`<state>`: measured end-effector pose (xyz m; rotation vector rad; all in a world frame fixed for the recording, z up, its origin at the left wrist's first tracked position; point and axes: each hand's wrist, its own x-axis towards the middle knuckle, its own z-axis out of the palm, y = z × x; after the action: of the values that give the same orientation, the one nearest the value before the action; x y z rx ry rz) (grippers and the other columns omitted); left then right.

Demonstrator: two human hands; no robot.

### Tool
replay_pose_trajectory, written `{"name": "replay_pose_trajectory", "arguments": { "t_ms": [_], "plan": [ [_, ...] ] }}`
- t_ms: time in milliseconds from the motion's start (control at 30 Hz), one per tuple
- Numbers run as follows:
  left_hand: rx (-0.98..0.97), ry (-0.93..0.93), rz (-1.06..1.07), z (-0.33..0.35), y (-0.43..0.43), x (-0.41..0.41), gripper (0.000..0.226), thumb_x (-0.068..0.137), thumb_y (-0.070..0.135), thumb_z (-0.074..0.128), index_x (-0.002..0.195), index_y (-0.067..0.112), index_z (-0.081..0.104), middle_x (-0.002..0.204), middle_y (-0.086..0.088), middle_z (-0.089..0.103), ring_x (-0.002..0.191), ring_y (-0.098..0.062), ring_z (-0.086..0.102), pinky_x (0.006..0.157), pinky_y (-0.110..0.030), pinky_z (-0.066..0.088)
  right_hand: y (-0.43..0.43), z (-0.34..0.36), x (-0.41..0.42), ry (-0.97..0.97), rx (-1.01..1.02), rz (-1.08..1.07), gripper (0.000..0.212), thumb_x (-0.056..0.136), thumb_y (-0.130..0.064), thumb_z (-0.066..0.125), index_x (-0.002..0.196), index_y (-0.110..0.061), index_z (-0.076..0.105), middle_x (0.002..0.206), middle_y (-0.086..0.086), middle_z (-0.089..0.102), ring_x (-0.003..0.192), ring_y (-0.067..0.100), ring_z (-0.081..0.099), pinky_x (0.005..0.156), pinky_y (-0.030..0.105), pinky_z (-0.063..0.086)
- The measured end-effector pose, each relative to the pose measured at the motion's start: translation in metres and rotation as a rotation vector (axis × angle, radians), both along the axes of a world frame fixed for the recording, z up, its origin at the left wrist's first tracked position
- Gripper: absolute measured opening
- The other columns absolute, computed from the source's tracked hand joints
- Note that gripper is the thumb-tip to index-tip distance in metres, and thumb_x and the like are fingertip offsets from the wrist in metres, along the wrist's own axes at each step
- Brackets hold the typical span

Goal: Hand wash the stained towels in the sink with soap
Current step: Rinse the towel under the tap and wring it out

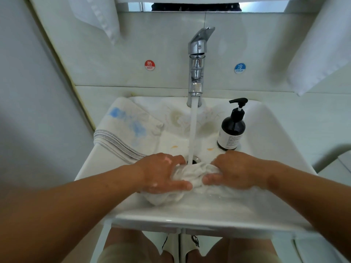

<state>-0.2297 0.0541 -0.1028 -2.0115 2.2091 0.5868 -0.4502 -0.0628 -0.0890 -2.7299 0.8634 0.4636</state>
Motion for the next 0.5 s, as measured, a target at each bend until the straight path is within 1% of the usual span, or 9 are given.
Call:
{"name": "replay_pose_trajectory", "arguments": {
  "t_ms": [33,67,100,133,167,233,333,400,500],
  "plan": [
    [0.048,-0.057,-0.011,-0.001,0.005,0.001,0.093,0.079,0.091,0.038,0.15,0.032,0.028,0.135,-0.001,0.055,0.115,-0.023,0.056,0.097,-0.04,0.048,0.0,0.005,-0.003,0.046,0.015,0.003,0.049,0.091,-0.074,0.046,0.086,-0.028,0.059,0.086,-0.008,0.062,0.079,0.011,0.06,0.078,0.036,0.052],
    [0.099,-0.119,-0.028,0.001,0.009,0.0,0.095,0.083,0.088,0.035,0.156,0.032,0.014,0.144,-0.003,0.045,0.125,-0.026,0.05,0.105,-0.043,0.044,0.003,0.01,-0.005,0.07,0.039,0.005,0.04,0.094,-0.069,0.047,0.102,-0.032,0.061,0.1,-0.007,0.06,0.089,0.011,0.06,0.085,0.035,0.051],
    [0.126,-0.183,-0.054,0.001,0.013,-0.004,0.089,0.09,0.082,0.033,0.158,0.032,0.005,0.148,-0.003,0.034,0.13,-0.028,0.043,0.108,-0.045,0.04,0.006,0.012,-0.005,0.091,0.056,0.013,0.047,0.095,-0.065,0.048,0.129,-0.033,0.053,0.118,-0.005,0.055,0.104,0.015,0.059,0.095,0.035,0.048],
    [0.141,-0.233,-0.106,0.001,0.016,-0.008,0.08,0.097,0.073,0.032,0.159,0.031,0.004,0.147,0.0,0.024,0.13,-0.028,0.038,0.109,-0.047,0.038,0.012,0.01,-0.002,0.073,0.073,0.037,0.066,0.095,-0.065,0.049,0.151,-0.033,0.032,0.132,-0.004,0.047,0.117,0.019,0.055,0.102,0.036,0.045],
    [0.146,-0.27,-0.167,0.001,0.017,-0.015,0.07,0.102,0.064,0.031,0.159,0.03,0.009,0.141,0.004,0.018,0.127,-0.027,0.035,0.108,-0.049,0.038,0.019,0.005,0.001,0.07,0.076,0.059,0.082,0.094,-0.068,0.048,0.159,-0.034,0.012,0.138,-0.003,0.04,0.123,0.021,0.051,0.106,0.036,0.041],
    [0.142,-0.29,-0.22,0.0,0.016,-0.024,0.055,0.108,0.051,0.033,0.156,0.028,0.02,0.133,0.005,0.02,0.121,-0.024,0.037,0.104,-0.049,0.041,0.031,-0.01,0.007,0.048,0.033,0.103,0.09,0.091,-0.076,0.042,0.159,-0.034,0.001,0.137,-0.002,0.036,0.121,0.021,0.049,0.104,0.037,0.042],
    [0.14,-0.242,-0.145,-0.006,0.007,-0.022,0.048,0.108,0.04,0.039,0.152,0.031,0.023,0.129,-0.006,0.038,0.112,-0.024,0.049,0.099,-0.045,0.048,0.026,-0.026,0.01,-0.008,0.024,0.067,0.075,0.09,-0.078,0.041,0.15,-0.037,0.019,0.12,-0.004,0.041,0.103,0.02,0.053,0.096,0.04,0.047],
    [0.093,-0.245,-0.157,-0.012,0.004,-0.024,0.053,0.106,0.033,0.043,0.155,0.037,0.021,0.126,-0.008,0.043,0.099,-0.025,0.054,0.089,-0.041,0.052,0.022,-0.03,0.013,-0.068,0.078,-0.008,0.06,0.09,-0.076,0.044,0.135,-0.04,0.028,0.118,-0.003,0.051,0.105,0.024,0.058,0.094,0.044,0.05],
    [0.019,-0.246,-0.142,-0.009,0.001,-0.024,0.046,0.107,0.029,0.04,0.152,0.031,0.031,0.118,-0.011,0.048,0.085,-0.024,0.049,0.073,-0.035,0.044,0.021,-0.03,0.015,-0.083,0.009,-0.005,0.057,0.092,-0.074,0.044,0.132,-0.036,0.031,0.103,0.003,0.056,0.097,0.026,0.06,0.087,0.044,0.052]
  ]
}}
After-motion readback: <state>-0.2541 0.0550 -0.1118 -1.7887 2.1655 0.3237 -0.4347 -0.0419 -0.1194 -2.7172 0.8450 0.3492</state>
